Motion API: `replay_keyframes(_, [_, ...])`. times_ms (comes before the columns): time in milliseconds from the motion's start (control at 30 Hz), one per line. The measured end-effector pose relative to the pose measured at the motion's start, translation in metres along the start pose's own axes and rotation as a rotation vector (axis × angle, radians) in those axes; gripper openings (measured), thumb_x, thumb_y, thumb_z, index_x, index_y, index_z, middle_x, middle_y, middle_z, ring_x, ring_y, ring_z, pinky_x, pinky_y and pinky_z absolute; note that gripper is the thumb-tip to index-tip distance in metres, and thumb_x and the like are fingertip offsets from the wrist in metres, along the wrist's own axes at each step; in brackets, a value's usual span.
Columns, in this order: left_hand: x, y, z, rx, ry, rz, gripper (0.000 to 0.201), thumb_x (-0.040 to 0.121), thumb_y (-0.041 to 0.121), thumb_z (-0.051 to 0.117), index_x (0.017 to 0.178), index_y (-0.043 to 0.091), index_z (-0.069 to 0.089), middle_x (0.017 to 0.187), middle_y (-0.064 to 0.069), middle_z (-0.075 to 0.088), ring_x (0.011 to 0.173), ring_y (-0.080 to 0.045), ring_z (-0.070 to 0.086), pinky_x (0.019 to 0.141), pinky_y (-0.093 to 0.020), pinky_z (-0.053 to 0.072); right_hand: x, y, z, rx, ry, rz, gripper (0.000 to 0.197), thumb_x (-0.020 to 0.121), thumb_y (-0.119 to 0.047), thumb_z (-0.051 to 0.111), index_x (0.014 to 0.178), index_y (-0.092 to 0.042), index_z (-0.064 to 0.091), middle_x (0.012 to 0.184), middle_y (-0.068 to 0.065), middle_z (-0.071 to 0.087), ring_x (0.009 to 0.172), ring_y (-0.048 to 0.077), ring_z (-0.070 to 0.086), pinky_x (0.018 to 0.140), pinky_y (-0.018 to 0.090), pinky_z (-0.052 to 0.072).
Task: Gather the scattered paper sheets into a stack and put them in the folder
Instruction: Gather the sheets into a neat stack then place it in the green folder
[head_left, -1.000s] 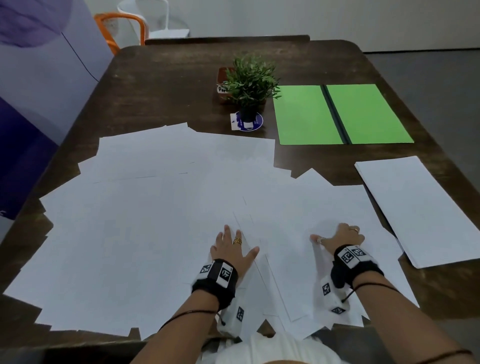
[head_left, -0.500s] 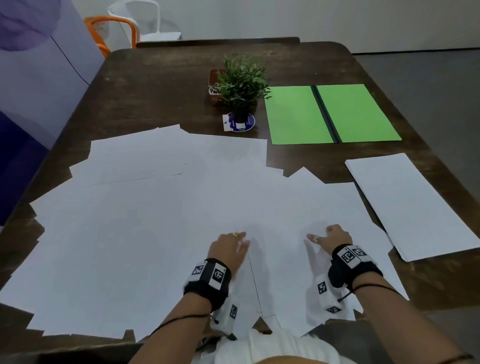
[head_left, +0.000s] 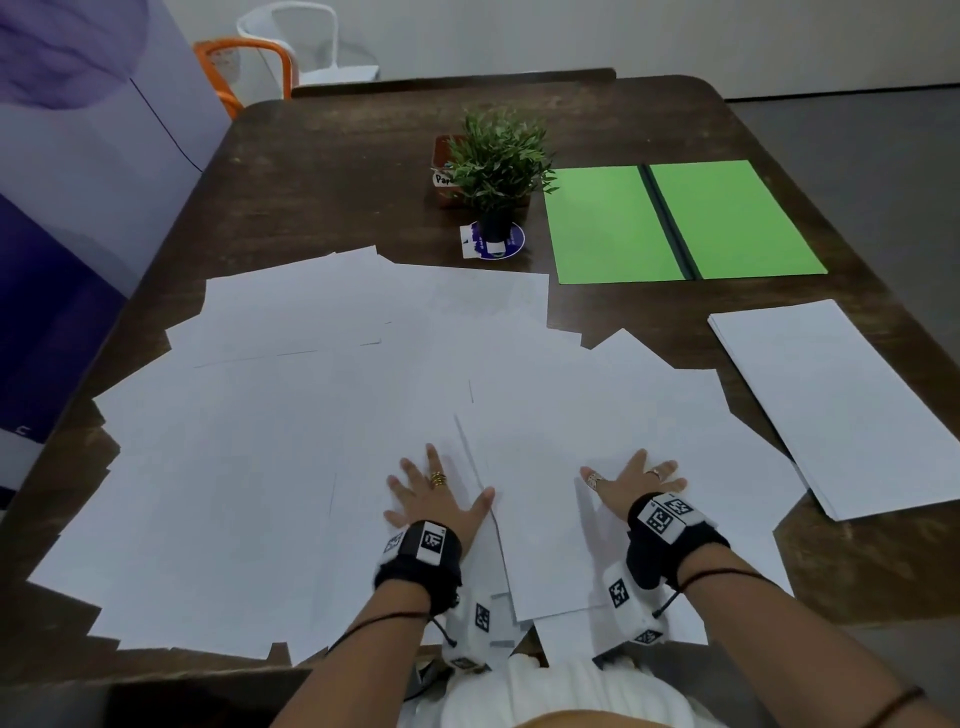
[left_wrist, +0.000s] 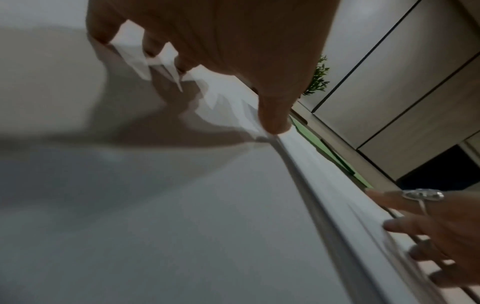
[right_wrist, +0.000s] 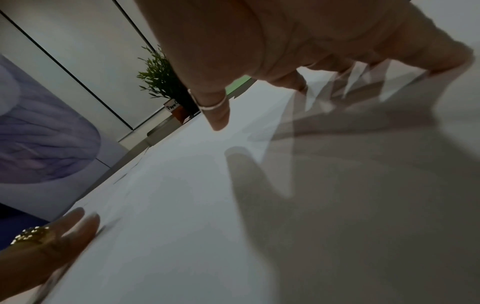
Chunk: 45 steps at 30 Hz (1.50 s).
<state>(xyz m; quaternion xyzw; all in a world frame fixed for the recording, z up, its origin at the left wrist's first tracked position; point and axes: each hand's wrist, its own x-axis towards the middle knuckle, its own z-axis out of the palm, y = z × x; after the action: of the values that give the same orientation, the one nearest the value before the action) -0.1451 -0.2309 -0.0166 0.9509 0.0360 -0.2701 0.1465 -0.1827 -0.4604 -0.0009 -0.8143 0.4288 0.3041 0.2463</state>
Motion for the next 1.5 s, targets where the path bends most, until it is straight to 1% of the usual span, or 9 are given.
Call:
replay_keyframes(133, [0.003,0.004,-0.01,-0.141,0.014,0.014,0.097,0.084,0.068,0.043,0.148,0.025,-0.015,0.158,-0.005,-0.004,0.144,-0.032,0.003,0.111,-0.054,0.021,-0.003,0.002,-0.004,-0.007,-0.005,-0.029,0.099,0.084,-0.069,0.042,0.15,-0.017,-0.01,0.153,0.02,-0.019,0.141,0.044,-0.011,0.112,0.055,0.012])
replay_keyframes(233, [0.007,-0.004,-0.023,-0.33,0.167,-0.202,0.101,0.08,0.059,0.059,0.15,0.016,0.001,0.156,-0.012,0.004,0.14,-0.036,0.011,0.106,-0.055,0.026,-0.003,0.009,-0.003,-0.017,0.025,-0.047,0.103,0.081,-0.067,0.051,0.15,-0.017,-0.007,0.155,0.017,-0.014,0.143,0.04,-0.006,0.113,0.054,0.015])
replay_keyframes(367, [0.007,-0.018,-0.019,-0.342,0.111,-0.396,0.133,0.062,0.066,0.072,0.148,0.01,-0.012,0.153,-0.02,-0.018,0.141,-0.039,-0.012,0.109,-0.062,0.012,-0.006,0.016,0.0,-0.051,0.027,-0.064,0.12,0.071,-0.073,0.058,0.149,-0.016,-0.012,0.155,0.015,-0.016,0.143,0.037,-0.007,0.113,0.057,0.016])
replay_keyframes(467, [0.004,-0.02,-0.006,-0.261,0.045,-0.33,0.145,0.052,0.083,0.062,0.144,0.012,-0.025,0.148,-0.019,-0.035,0.137,-0.04,-0.028,0.108,-0.063,-0.005,-0.012,0.016,0.004,-0.097,0.009,-0.086,0.122,0.067,-0.08,0.053,0.147,-0.021,-0.018,0.155,0.014,-0.021,0.144,0.035,-0.01,0.109,0.063,0.01])
replay_keyframes(633, [0.003,-0.012,-0.003,-0.128,-0.012,-0.173,0.139,0.055,0.082,0.06,0.145,0.017,-0.024,0.149,-0.013,-0.035,0.138,-0.038,-0.027,0.11,-0.063,-0.003,-0.017,0.006,0.012,-0.043,0.005,-0.141,0.108,0.074,-0.078,0.044,0.148,-0.028,-0.017,0.154,0.014,-0.022,0.143,0.037,-0.012,0.113,0.06,0.007])
replay_keyframes(1000, [-0.004,0.037,0.004,-0.146,-0.081,0.164,0.062,0.098,0.052,0.015,0.151,0.021,0.007,0.159,-0.006,-0.003,0.145,-0.028,-0.006,0.117,-0.049,0.001,-0.018,-0.001,0.015,-0.087,-0.029,-0.189,0.12,0.066,-0.078,0.057,0.146,-0.032,-0.019,0.152,0.018,-0.024,0.14,0.044,-0.014,0.112,0.058,0.013])
replay_keyframes(1100, [0.001,0.033,-0.004,-0.111,0.013,0.098,0.067,0.097,0.053,0.022,0.151,0.015,0.007,0.157,-0.012,0.009,0.141,-0.033,0.015,0.113,-0.045,0.02,-0.016,0.001,0.017,-0.048,0.007,-0.184,0.116,0.069,-0.071,0.061,0.148,-0.03,-0.014,0.154,0.016,-0.02,0.142,0.041,-0.011,0.112,0.056,0.015])
replay_keyframes(1233, [0.011,0.027,-0.025,-0.204,0.141,0.027,0.077,0.089,0.065,0.034,0.143,0.01,0.032,0.141,-0.012,0.034,0.126,-0.031,0.037,0.102,-0.045,0.034,-0.005,0.007,0.009,0.17,0.17,-0.149,0.103,0.074,-0.057,0.068,0.148,-0.013,0.01,0.154,0.018,0.012,0.141,0.034,0.011,0.113,0.044,0.018])
replay_keyframes(1500, [0.016,0.04,-0.033,-0.207,-0.016,-0.076,0.102,0.068,0.067,0.066,0.135,0.0,0.03,0.136,-0.016,0.034,0.115,-0.035,0.051,0.085,-0.037,0.046,0.007,0.013,-0.003,0.404,0.164,-0.028,0.087,0.074,-0.039,0.076,0.14,-0.006,0.028,0.141,0.017,0.028,0.124,0.038,0.041,0.095,0.04,0.041])
